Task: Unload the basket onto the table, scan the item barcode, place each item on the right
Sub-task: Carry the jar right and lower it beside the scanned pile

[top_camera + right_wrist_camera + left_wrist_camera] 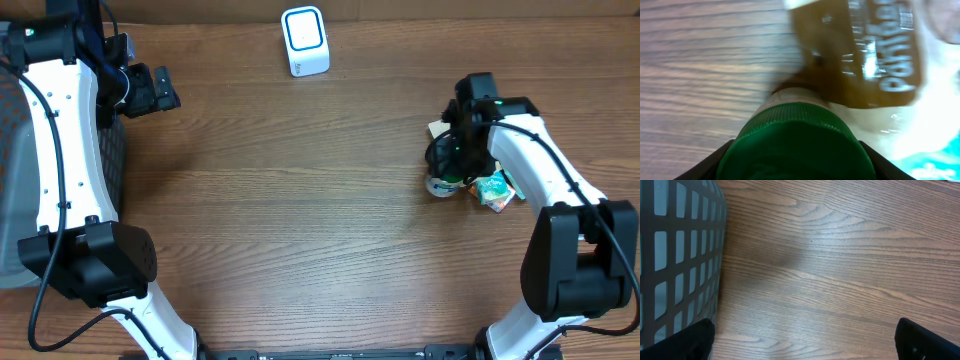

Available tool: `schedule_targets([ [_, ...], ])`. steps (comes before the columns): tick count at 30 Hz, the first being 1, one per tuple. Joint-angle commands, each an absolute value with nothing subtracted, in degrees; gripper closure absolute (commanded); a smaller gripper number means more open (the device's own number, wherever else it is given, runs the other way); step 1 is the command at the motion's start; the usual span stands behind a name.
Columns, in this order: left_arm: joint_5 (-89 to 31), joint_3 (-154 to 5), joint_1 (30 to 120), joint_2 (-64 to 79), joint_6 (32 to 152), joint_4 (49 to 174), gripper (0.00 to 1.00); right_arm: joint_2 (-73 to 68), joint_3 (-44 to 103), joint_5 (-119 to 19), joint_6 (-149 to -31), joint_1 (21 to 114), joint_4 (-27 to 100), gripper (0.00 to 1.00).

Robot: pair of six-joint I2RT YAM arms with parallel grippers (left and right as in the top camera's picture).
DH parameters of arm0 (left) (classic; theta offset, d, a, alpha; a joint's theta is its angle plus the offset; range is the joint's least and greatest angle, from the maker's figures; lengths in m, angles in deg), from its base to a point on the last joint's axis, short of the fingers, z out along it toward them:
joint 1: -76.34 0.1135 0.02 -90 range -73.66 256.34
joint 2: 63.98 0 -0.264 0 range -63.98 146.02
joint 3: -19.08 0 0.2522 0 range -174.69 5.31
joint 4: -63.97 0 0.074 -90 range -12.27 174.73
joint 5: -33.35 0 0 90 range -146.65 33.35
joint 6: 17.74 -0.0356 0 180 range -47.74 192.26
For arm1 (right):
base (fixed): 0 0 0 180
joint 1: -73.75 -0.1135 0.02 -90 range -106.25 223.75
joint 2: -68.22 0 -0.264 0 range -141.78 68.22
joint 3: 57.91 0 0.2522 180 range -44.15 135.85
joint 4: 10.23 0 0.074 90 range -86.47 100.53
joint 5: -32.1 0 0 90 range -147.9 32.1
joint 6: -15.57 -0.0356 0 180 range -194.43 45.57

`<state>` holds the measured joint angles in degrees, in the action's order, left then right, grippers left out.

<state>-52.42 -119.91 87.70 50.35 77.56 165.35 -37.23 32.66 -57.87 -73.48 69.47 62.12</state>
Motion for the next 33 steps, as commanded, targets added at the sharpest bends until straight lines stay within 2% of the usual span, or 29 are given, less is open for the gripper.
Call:
schedule_targets([
  [1,-52.6,-120.1,87.9,48.8,76.1,165.3,0.0,-36.8,32.7,-59.8,-74.5,71.3,61.8,0.57],
  [6,-52.6,-120.1,87.9,48.8,76.1,165.3,0.0,-36.8,32.7,-65.4,-74.5,73.3,60.6,0.59],
  [12,-52.6,-120.1,87.9,48.8,76.1,165.3,0.0,-36.8,32.7,-65.8,-74.7,75.3,59.3,0.59],
  [20,-52.6,-120.1,87.9,48.8,76.1,165.3,0.0,-36.8,32.7,-65.8,-74.7,76.3,59.3,0.57],
  [23,-52.6,-120.1,87.9,48.8,76.1,165.3,0.01,-36.8,32.7,-65.6,-74.7,76.3,59.0,0.52],
  [24,-52.6,-120.1,87.9,48.8,76.1,165.3,0.01,-36.8,32.7,-65.6,-74.7,76.3,58.9,0.38],
  [25,-52.6,-120.1,87.9,48.8,76.1,165.3,0.0,-36.8,32.7,-65.3,-74.7,76.2,58.9,0.02],
  [33,-52.6,-120.1,87.9,48.8,76.1,165.3,0.01,-35.1,33.7,-57.9,-74.7,76.2,59.3,0.0],
])
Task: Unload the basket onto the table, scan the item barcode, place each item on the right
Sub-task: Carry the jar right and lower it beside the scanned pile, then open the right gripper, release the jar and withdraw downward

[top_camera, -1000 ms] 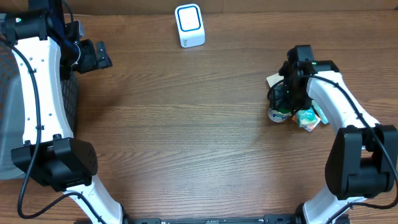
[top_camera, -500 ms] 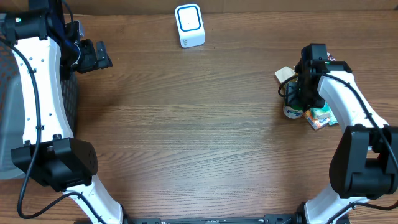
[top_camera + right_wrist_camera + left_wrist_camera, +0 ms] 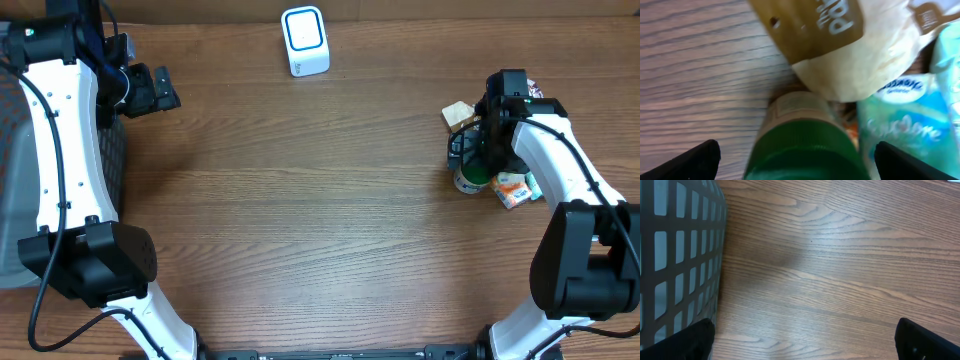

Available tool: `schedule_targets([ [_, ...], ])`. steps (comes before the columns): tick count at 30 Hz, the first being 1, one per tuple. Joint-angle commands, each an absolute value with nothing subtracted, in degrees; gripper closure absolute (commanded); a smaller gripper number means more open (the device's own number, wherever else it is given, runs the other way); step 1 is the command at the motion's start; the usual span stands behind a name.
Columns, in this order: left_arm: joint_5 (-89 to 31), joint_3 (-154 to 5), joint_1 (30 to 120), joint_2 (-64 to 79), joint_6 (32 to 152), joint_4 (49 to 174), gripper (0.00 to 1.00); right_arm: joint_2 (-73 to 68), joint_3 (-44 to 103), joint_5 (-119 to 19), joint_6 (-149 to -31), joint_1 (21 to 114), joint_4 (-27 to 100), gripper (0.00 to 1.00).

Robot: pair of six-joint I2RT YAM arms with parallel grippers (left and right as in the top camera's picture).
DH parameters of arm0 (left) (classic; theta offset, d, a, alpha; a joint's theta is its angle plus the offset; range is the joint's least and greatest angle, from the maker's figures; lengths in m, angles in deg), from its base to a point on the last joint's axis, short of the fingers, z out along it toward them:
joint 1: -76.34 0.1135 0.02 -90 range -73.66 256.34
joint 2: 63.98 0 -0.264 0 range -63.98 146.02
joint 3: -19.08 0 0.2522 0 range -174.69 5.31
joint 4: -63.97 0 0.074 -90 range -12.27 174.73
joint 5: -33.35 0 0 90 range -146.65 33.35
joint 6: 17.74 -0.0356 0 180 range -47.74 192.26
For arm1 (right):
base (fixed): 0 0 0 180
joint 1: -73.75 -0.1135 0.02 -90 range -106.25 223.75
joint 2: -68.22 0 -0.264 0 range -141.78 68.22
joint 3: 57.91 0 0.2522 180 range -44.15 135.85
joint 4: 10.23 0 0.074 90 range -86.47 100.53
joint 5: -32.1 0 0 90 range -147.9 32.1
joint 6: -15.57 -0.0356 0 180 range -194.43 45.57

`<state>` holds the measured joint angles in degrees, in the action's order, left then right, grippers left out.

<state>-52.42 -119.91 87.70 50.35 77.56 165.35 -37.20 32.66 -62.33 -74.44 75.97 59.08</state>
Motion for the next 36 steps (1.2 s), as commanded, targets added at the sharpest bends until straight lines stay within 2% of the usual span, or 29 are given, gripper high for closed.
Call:
schedule_targets([
  [1,-52.6,-120.1,87.9,48.8,76.1,165.3,0.01,-34.5,34.4,-57.5,-74.9,76.2,59.7,0.0],
  [13,-52.6,-120.1,87.9,48.8,76.1,165.3,0.01,-15.2,47.7,-56.1,-77.0,74.2,70.4,0.0],
  [23,-52.6,-120.1,87.9,48.8,76.1,165.3,0.01,4.4,48.6,-47.4,-77.9,71.4,75.2,0.0],
  [36,-52.6,-120.1,87.9,48.8,76.1,165.3,0.01,10.0,48.6,-47.8,-77.4,71.5,76.5,0.0],
])
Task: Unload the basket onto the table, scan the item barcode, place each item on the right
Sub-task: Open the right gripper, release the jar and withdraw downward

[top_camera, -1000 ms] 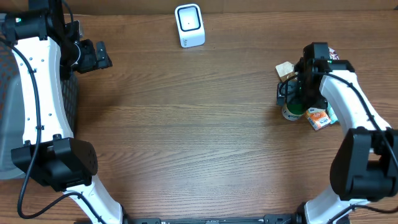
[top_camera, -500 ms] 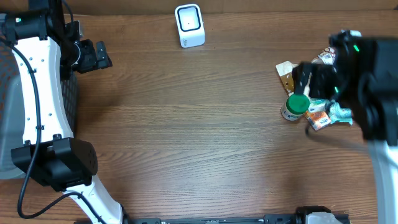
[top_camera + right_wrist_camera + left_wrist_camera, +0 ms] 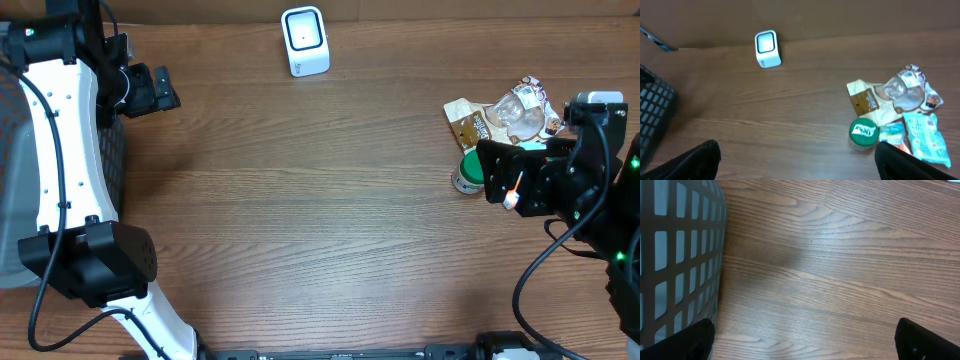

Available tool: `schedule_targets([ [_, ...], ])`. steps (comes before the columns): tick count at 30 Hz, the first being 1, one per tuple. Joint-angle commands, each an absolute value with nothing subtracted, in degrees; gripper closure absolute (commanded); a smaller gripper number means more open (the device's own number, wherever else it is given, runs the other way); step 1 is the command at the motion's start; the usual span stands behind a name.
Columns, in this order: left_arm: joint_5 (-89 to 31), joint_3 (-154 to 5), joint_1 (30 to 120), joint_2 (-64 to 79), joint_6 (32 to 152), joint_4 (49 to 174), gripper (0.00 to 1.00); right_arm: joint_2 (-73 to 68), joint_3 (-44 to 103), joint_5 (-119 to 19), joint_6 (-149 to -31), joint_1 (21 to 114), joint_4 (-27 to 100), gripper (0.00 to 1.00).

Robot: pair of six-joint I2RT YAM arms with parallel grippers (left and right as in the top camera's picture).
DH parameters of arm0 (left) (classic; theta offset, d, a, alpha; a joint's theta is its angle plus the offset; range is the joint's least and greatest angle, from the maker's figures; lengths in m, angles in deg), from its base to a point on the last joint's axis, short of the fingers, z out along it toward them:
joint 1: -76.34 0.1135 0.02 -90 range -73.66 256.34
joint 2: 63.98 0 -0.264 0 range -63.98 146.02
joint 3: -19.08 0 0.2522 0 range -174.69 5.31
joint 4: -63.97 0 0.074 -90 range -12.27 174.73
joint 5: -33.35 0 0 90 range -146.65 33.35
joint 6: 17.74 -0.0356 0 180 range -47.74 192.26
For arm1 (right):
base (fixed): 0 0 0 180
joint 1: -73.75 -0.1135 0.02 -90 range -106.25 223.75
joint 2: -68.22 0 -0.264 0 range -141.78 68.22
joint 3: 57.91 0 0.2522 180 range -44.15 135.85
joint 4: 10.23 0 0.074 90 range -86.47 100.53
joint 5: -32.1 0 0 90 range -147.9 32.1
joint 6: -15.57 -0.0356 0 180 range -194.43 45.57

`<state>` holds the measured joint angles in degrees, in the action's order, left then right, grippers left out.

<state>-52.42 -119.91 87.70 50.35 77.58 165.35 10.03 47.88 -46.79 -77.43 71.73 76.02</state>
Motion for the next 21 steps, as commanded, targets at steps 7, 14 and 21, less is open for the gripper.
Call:
schedule_targets([
  [7,-52.6,-120.1,87.9,48.8,76.1,165.3,0.0,10.5,47.3,-50.7,-77.4,72.0,73.8,0.0],
  [14,-52.6,-120.1,87.9,48.8,76.1,165.3,0.0,24.1,25.0,-50.8,-75.5,73.5,50.6,0.0],
  [21,-52.6,-120.1,87.9,48.8,76.1,165.3,0.0,41.5,-3.7,-50.7,-75.5,73.6,25.6,0.0],
])
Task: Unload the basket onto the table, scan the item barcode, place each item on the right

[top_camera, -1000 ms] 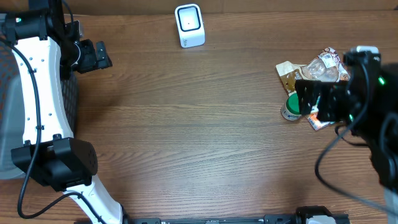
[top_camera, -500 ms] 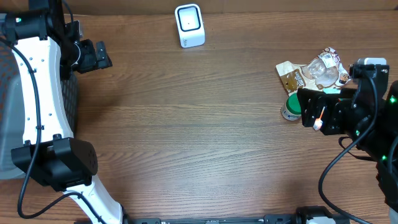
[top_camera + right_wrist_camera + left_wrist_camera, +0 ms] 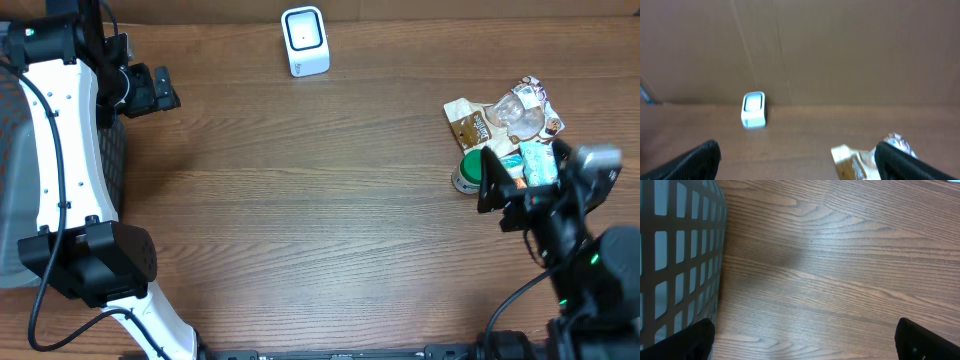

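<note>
The white barcode scanner [image 3: 305,40] stands at the table's far edge; the right wrist view shows the scanner [image 3: 754,109] in front of a cardboard wall. A pile of items lies at the right: a green-capped jar [image 3: 465,171], a brown packet [image 3: 469,122], a clear wrapper [image 3: 522,108] and a teal packet [image 3: 537,160]. My right gripper [image 3: 522,178] hangs high above the pile, open and empty, its fingertips [image 3: 695,160] wide apart. My left gripper [image 3: 152,90] is open over bare wood at the far left, with nothing between its fingertips [image 3: 680,342].
A dark mesh basket [image 3: 675,255] stands right beside the left gripper, along the table's left edge [image 3: 112,150]. A brown cardboard wall [image 3: 840,50] closes off the back of the table behind the scanner.
My right arm has drawn back toward the near edge and tilted up. Its camera now faces the back wall and the scanner instead of looking down on the table. The left arm has not moved.
My right gripper was down around the green-capped jar in the pile. Then the jar and pile stood further right, with the gripper open over the cap. Then the gripper was raised, empty, away from the pile, and now is higher. The left arm stayed still.
</note>
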Available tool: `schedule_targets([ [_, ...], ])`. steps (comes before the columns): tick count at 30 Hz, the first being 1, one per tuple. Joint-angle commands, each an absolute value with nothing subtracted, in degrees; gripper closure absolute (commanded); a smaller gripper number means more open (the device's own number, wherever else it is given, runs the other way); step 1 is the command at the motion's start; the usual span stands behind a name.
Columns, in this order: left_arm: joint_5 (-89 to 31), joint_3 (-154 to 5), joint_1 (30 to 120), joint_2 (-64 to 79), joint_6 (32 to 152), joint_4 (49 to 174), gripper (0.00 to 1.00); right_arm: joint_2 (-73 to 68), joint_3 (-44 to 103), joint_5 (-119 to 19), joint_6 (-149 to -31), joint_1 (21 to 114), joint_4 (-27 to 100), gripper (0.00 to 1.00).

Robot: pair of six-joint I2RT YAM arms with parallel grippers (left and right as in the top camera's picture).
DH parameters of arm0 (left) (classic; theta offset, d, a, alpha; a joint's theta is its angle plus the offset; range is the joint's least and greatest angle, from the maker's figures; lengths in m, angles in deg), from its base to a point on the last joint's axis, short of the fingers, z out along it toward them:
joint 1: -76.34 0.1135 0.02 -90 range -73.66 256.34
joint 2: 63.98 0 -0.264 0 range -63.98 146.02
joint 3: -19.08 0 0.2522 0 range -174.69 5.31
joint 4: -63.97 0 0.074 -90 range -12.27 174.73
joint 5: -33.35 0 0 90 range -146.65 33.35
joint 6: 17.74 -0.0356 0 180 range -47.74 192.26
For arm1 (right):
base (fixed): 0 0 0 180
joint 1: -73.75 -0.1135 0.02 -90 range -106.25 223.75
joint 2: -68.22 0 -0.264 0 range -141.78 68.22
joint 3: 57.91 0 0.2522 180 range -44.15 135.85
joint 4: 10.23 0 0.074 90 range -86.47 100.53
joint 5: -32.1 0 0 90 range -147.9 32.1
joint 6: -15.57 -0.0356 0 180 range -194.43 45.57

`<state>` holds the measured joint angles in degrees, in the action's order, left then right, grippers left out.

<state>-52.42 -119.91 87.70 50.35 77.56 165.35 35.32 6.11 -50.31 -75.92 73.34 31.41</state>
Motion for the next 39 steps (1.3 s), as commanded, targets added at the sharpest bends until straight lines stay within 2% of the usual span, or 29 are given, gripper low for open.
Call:
schedule_targets([
  [1,-52.6,-120.1,87.9,48.8,76.1,165.3,0.0,43.4,-6.6,-50.6,-75.5,73.6,23.1,0.0],
  [7,-52.6,-120.1,87.9,48.8,76.1,165.3,0.0,54.9,-24.7,-47.6,-75.5,73.5,7.1,0.0],
  [12,-52.6,-120.1,87.9,48.8,76.1,165.3,0.0,61.6,-35.6,-47.0,-76.3,73.3,-0.1,0.0],
  [23,-52.6,-120.1,87.9,48.8,76.1,165.3,0.0,68.1,-43.7,-45.8,-76.6,72.2,0.2,0.0],
  [27,-52.6,-120.1,87.9,48.8,76.1,165.3,0.0,68.1,-43.7,-45.6,-76.9,71.3,7.5,0.0],
  [39,-52.6,-120.1,87.9,48.8,76.1,165.3,0.0,68.1,-43.7,-45.4,-77.6,71.2,7.1,0.0],
])
